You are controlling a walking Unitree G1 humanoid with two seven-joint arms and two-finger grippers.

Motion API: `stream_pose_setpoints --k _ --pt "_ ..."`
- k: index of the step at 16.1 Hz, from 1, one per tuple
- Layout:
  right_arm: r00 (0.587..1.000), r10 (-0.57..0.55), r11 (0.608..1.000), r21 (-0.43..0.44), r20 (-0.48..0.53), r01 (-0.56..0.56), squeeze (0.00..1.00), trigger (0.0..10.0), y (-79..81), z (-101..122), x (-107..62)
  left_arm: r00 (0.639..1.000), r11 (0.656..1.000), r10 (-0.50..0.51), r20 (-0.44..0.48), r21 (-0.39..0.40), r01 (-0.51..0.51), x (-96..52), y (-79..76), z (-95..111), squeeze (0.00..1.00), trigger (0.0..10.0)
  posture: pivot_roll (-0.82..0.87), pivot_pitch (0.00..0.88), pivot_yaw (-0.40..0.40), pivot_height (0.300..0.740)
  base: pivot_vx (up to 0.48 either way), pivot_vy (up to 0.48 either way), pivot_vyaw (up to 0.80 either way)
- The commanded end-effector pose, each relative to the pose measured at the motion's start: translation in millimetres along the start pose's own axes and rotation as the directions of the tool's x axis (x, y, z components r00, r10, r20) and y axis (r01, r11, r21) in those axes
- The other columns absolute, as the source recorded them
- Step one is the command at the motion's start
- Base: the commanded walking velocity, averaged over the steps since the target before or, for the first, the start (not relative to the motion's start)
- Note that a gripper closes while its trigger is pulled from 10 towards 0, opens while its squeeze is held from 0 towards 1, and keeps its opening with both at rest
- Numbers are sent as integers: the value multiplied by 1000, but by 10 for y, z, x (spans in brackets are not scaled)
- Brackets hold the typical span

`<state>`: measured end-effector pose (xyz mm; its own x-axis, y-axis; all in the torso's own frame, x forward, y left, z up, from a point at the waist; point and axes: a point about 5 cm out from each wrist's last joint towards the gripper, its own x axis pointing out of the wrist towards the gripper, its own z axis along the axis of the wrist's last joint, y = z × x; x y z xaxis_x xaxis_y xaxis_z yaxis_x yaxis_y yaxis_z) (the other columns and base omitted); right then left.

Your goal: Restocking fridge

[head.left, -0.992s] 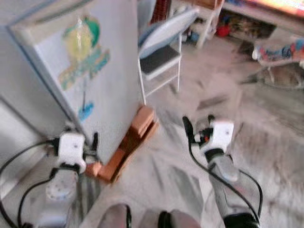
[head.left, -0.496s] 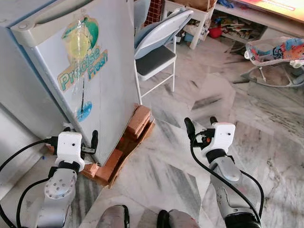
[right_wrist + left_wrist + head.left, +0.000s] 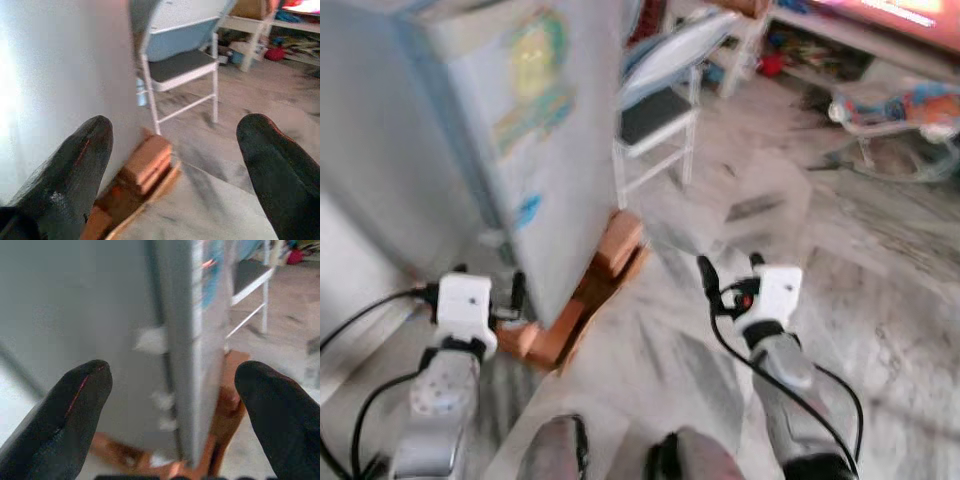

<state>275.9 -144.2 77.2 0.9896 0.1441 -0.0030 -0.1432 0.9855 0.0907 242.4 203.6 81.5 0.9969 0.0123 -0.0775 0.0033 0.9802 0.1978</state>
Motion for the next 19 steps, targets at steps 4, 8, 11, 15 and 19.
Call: stream_pose_setpoints --k 4,8,11,15,19 --pt "999 -37 999 -11 -32 36 0 10000 -107 -65 -48 998 998 -64 11 17 64 -47 -54 -4 0 10000 153 161 -86 740 0 0 0" --pt "998 -51 999 0 -24 51 0 10000 -123 -54 -39 993 994 -111 30 13 110 -57 -88 25 0 10000 152 164 -79 740 0 0 0" --pt "997 -63 998 0 -35 63 0 10000 -148 -61 -30 994 994 -107 35 19 107 -14 -56 41 0 10000 154 171 -78 740 0 0 -188" --pt "998 -63 998 -2 -28 63 0 10000 -148 -40 -19 997 997 -74 24 -13 74 49 39 18 0 10000 145 176 -81 740 0 153 -800" --pt "998 -61 998 -9 -22 61 0 10000 -151 -25 -17 996 997 -82 33 -9 82 69 5 24 0 10000 142 175 -82 740 60 292 -152"
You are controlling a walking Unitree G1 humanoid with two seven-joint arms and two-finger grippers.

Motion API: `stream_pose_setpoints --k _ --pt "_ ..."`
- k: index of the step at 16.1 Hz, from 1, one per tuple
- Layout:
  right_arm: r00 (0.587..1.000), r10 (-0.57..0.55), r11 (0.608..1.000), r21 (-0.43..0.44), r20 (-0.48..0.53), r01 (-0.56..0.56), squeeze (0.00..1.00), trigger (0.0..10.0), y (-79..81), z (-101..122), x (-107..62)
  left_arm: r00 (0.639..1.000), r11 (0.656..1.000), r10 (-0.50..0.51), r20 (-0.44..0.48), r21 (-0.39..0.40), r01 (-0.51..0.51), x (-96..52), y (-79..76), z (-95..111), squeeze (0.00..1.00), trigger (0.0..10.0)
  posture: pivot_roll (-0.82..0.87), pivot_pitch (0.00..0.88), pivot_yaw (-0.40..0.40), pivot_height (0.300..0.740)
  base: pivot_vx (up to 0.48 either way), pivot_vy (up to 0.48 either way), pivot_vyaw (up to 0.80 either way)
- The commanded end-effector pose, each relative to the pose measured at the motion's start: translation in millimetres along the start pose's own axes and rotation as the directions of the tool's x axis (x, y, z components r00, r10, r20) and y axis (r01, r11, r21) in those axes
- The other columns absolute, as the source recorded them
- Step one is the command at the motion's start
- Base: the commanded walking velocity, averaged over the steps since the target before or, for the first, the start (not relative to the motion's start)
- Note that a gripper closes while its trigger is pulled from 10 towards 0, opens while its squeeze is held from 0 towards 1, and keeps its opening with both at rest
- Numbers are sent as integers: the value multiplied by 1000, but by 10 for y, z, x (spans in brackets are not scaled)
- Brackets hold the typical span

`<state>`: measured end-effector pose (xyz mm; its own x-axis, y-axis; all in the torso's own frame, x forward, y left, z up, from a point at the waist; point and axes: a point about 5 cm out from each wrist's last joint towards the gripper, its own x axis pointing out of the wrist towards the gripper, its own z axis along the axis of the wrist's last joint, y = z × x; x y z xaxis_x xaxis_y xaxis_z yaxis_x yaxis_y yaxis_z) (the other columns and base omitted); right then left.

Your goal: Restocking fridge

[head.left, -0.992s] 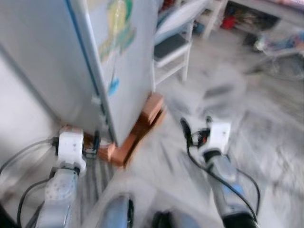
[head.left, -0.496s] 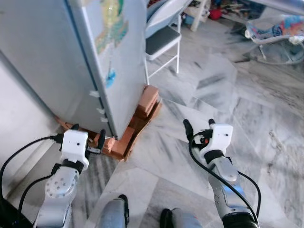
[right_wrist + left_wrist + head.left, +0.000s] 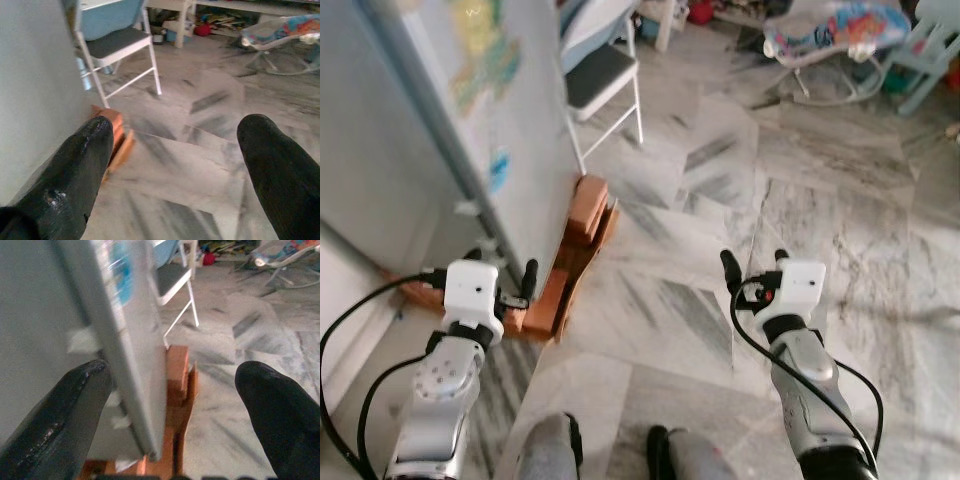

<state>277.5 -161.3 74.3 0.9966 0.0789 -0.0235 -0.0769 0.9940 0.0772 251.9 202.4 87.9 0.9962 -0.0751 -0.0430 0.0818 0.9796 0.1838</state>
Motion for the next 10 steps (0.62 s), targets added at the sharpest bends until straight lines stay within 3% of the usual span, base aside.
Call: stream_pose_setpoints --k 1,5,10 --pt "1000 8 1000 4 -5 -8 0 10000 27 -5 -5 1000 1000 -7 -17 -5 7 -25 -13 -50 0 10000 142 176 -84 740 281 289 0" --pt "1000 17 1000 4 -6 -17 0 10000 44 -5 5 1000 1000 -12 -12 -5 12 -25 -41 -52 0 10000 144 175 -87 740 293 310 0" --pt "1000 18 1000 -1 -11 -18 0 10000 39 -9 9 1000 1000 -22 -4 -10 22 -11 -74 -47 0 10000 144 170 -91 740 49 0 -718"
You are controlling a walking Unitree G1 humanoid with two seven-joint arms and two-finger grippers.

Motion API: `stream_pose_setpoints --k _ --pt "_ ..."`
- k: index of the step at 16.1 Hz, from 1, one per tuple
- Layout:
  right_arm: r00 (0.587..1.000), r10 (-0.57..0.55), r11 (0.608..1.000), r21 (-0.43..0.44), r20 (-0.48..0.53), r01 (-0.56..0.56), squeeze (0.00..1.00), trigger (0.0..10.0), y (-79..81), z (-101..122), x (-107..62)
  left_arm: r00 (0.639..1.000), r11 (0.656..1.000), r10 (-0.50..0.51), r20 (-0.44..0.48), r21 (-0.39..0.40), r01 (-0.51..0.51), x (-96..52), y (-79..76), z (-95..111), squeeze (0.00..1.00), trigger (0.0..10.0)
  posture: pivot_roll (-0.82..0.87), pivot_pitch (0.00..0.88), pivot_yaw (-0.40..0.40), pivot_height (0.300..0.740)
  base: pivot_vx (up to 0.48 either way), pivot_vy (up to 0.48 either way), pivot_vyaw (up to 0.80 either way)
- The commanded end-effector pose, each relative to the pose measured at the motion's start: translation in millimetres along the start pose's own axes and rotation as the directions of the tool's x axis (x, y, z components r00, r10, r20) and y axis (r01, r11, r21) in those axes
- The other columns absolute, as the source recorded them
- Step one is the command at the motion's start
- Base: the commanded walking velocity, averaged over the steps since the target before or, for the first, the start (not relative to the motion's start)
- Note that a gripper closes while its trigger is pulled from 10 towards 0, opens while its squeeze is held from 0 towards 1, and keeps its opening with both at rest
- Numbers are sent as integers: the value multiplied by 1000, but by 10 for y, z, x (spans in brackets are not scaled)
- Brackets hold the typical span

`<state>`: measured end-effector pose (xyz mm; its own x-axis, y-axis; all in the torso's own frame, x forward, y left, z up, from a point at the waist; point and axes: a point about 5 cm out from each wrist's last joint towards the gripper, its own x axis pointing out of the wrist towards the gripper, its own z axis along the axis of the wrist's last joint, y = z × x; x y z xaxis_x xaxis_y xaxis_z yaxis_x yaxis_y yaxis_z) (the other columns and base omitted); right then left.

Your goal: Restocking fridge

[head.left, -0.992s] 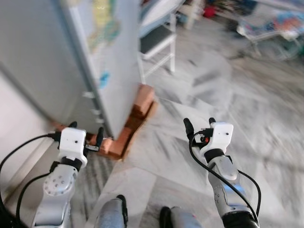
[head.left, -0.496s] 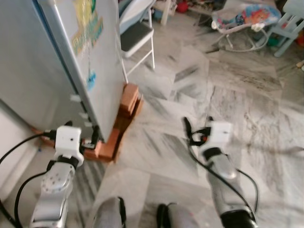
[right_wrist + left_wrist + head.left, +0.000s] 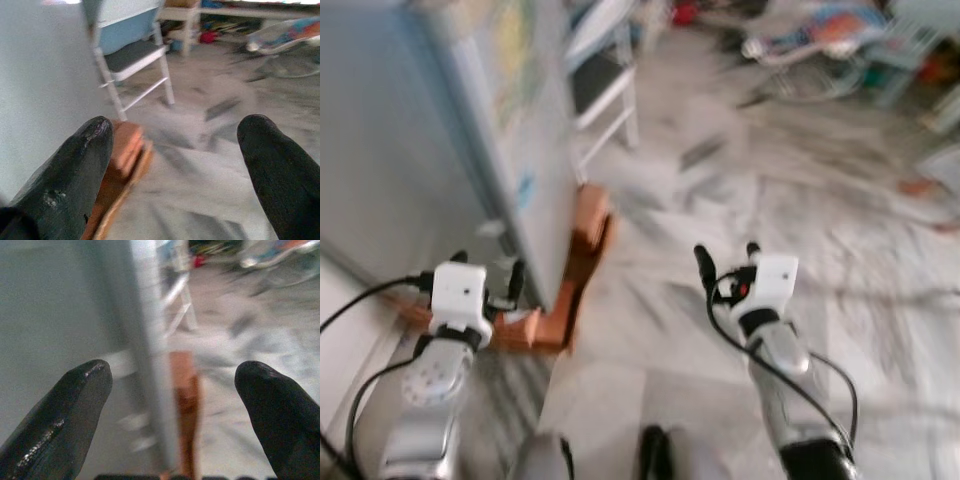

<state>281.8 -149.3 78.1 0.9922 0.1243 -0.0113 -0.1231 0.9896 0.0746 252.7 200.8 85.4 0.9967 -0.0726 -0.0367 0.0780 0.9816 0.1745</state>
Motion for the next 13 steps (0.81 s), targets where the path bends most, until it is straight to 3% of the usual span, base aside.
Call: stream_pose_setpoints --k 1,8,13 --pt "999 -27 1000 1 -18 27 0 10000 -79 -40 -45 1000 1000 -28 -3 12 28 -7 -68 -21 0 10000 144 168 -94 740 0 0 -800" --pt "1000 -21 1000 -8 -12 21 0 10000 -85 -14 -6 1000 1000 -8 14 20 7 172 -46 10 0 10000 135 157 -116 740 0 0 -88" --pt "1000 -15 1000 -23 -11 15 0 10000 -88 4 -25 996 996 85 29 26 -86 458 118 68 0 10000 109 157 -119 740 0 0 0"
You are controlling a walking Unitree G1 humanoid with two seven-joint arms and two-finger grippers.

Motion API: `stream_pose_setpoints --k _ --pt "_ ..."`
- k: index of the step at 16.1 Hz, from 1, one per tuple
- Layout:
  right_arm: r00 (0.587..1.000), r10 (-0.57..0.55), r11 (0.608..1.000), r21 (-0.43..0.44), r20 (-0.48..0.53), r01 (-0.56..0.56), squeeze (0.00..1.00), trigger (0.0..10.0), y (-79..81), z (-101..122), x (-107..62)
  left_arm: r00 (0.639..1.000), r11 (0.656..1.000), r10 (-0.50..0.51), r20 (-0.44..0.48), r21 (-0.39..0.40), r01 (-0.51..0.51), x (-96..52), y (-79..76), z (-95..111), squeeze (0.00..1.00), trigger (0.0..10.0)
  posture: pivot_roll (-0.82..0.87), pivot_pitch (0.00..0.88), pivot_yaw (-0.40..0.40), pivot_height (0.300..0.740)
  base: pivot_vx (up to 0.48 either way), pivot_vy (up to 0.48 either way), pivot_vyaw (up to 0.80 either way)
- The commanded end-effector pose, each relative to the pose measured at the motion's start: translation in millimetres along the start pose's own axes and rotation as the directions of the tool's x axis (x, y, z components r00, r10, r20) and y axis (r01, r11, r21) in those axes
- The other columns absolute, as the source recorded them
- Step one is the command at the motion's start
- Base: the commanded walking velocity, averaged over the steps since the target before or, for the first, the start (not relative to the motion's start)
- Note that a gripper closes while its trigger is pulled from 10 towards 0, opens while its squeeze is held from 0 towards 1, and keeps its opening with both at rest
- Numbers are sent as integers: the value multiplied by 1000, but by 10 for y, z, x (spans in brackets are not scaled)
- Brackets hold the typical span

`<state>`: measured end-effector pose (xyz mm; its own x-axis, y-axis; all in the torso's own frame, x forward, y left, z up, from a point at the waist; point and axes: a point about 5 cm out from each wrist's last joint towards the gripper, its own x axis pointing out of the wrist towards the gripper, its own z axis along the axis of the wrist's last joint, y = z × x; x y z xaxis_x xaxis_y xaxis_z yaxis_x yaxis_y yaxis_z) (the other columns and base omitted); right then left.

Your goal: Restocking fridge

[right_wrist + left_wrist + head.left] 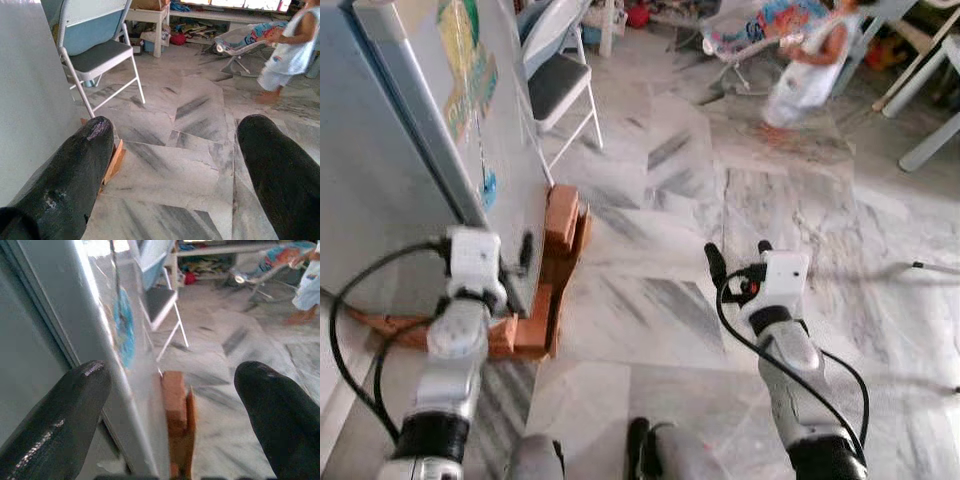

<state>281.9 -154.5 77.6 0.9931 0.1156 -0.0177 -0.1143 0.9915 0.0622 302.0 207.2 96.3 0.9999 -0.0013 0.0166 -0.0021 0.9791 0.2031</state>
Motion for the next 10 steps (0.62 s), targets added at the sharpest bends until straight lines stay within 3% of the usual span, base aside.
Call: stream_pose_setpoints --k 1,10 --pt "1000 -11 1000 -13 -6 11 0 10000 -54 5 -31 1000 1000 10 -4 16 -10 28 5 -13 0 10000 106 158 -117 740 0 0 0" --pt "1000 -25 999 -24 -17 25 0 10000 -103 9 -119 993 992 118 -12 45 -118 308 33 50 0 10000 79 170 -108 740 0 0 0"
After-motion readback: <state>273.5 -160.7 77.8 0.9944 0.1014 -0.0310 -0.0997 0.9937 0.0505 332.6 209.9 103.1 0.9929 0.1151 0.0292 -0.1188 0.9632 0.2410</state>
